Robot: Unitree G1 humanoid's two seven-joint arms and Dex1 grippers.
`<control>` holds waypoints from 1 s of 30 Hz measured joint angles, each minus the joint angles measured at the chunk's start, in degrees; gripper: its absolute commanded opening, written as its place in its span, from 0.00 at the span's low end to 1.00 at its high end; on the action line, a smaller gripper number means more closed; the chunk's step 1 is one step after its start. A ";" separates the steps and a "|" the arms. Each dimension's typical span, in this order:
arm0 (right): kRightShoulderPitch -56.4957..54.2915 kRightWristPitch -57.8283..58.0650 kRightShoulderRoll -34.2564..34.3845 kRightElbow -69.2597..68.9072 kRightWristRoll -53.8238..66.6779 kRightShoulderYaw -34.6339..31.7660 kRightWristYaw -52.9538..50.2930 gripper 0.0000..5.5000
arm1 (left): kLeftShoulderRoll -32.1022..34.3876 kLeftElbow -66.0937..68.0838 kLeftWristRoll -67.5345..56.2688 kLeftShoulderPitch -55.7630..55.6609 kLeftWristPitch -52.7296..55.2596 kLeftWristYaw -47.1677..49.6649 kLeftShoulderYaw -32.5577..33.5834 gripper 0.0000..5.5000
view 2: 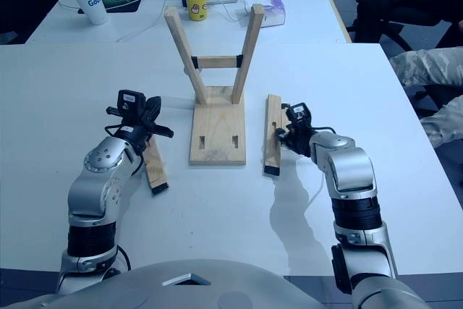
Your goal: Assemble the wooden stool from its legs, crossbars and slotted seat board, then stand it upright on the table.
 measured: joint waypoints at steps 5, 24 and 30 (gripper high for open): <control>-0.92 -3.32 -0.11 2.97 -0.57 -0.19 -0.56 0.31 | 0.03 -0.01 -0.02 -0.01 0.00 0.16 -0.11 0.00; 1.46 -1.58 -0.72 4.18 -1.64 4.00 -1.37 0.31 | 0.37 -0.01 -0.02 -0.04 -0.07 0.04 -0.51 0.00; 0.03 3.27 1.62 3.81 -0.70 2.02 -3.10 0.31 | 0.39 0.01 0.01 -0.19 -0.08 0.04 -0.82 0.00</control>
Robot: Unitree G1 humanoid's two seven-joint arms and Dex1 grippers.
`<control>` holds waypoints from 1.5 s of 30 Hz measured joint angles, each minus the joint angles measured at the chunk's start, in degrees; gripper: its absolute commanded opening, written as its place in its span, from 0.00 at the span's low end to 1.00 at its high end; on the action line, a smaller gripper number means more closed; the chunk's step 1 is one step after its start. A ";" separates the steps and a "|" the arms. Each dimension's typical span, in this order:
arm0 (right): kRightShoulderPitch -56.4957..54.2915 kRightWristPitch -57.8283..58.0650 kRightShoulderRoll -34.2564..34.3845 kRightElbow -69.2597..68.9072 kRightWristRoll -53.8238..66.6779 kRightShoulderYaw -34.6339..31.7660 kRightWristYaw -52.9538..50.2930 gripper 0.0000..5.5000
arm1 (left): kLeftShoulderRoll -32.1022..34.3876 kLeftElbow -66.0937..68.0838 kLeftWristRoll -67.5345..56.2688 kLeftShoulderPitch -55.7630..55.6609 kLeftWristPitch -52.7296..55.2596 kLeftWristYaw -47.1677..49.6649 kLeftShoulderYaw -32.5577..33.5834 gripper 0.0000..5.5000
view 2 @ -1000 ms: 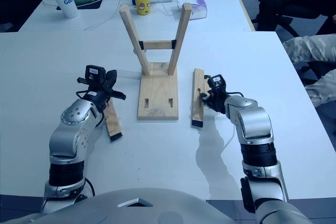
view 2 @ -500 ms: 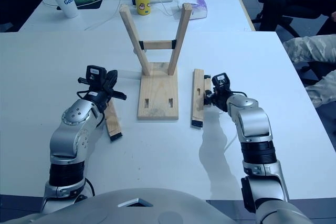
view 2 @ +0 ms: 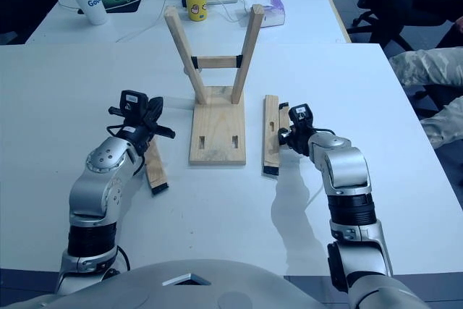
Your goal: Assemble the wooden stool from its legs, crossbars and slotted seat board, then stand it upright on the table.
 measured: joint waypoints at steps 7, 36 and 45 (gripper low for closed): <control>-1.76 1.21 0.35 2.99 -0.75 0.27 -1.83 0.31 | 0.02 0.09 0.16 -0.49 -0.25 0.06 -0.29 0.00; -5.72 7.88 4.66 6.50 1.54 -8.41 -5.10 0.24 | 0.69 0.10 0.28 -0.54 -0.53 0.13 -0.51 0.00; -6.18 0.72 4.40 8.65 -1.35 -6.38 -7.13 0.24 | 0.60 0.11 0.21 -0.55 -0.68 0.16 -0.59 0.00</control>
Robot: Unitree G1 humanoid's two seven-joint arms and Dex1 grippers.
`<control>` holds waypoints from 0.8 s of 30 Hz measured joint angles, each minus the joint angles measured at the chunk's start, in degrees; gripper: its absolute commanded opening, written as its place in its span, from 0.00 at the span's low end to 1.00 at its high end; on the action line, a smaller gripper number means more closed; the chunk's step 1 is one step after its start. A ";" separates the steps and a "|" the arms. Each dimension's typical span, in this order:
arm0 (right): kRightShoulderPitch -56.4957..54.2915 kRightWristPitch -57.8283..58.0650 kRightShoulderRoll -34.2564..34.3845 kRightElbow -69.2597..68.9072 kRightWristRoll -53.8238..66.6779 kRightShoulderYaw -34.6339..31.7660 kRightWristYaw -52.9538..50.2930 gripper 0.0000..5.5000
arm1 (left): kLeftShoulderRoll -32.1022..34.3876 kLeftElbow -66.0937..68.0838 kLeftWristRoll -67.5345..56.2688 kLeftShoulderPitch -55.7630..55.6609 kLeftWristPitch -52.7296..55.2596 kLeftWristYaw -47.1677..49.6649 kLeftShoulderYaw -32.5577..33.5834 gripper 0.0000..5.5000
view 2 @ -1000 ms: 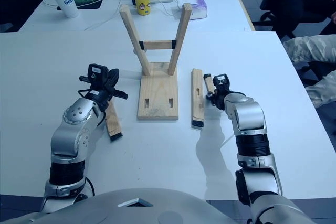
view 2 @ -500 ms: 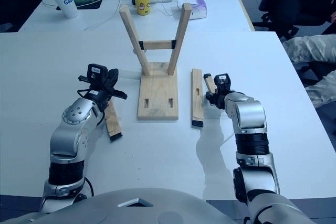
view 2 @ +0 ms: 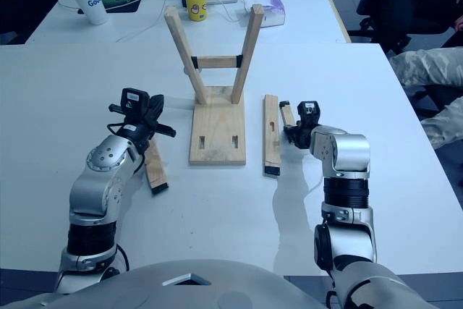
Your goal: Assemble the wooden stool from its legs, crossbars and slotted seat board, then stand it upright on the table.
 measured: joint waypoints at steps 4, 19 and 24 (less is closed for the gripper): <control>-1.47 -15.13 -2.21 -0.54 -2.38 0.67 -0.32 0.24 | -2.67 -0.10 -4.74 -0.07 0.80 -0.32 2.22 0.00; -3.05 -39.59 -3.35 -12.79 6.63 -0.12 14.34 0.24 | -13.61 -5.94 -42.51 -0.90 11.41 -1.53 11.90 0.29; 1.35 -42.78 -7.20 -16.52 6.91 6.42 23.64 0.24 | -13.40 -5.77 -44.13 -1.89 11.37 -0.13 10.69 0.42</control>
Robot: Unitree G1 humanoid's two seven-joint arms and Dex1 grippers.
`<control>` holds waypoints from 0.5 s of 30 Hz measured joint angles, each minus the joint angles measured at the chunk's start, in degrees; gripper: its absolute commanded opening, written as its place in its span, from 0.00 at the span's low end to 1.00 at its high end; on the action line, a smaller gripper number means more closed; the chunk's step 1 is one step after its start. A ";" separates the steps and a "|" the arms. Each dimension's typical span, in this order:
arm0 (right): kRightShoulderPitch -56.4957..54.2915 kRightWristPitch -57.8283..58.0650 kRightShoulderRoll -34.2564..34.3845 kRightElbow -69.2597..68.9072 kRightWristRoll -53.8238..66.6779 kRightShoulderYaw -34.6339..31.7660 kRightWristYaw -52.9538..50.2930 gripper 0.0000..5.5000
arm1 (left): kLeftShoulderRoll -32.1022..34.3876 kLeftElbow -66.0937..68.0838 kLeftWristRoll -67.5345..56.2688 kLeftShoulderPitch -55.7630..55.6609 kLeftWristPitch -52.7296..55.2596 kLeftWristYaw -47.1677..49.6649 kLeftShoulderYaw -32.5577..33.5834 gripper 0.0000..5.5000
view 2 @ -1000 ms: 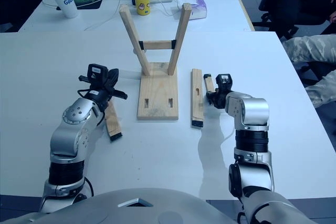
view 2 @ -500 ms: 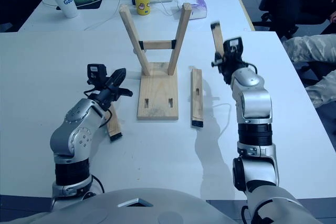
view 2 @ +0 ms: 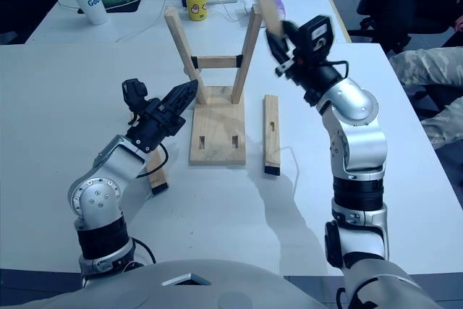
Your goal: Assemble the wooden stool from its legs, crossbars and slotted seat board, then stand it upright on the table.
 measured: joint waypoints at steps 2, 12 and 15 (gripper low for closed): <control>1.63 -0.35 -0.66 -0.10 -0.02 1.43 1.71 0.24 | 0.16 0.00 -0.01 -0.31 -0.02 0.10 -0.88 0.46; 4.60 -0.79 -1.55 -2.38 0.58 4.37 4.94 0.24 | -0.21 -0.26 -9.10 -2.43 0.04 3.56 0.02 0.46; 4.97 -0.73 -1.55 -2.83 1.78 4.38 5.58 0.24 | -0.32 0.50 -10.65 -3.40 -0.56 5.01 0.22 0.46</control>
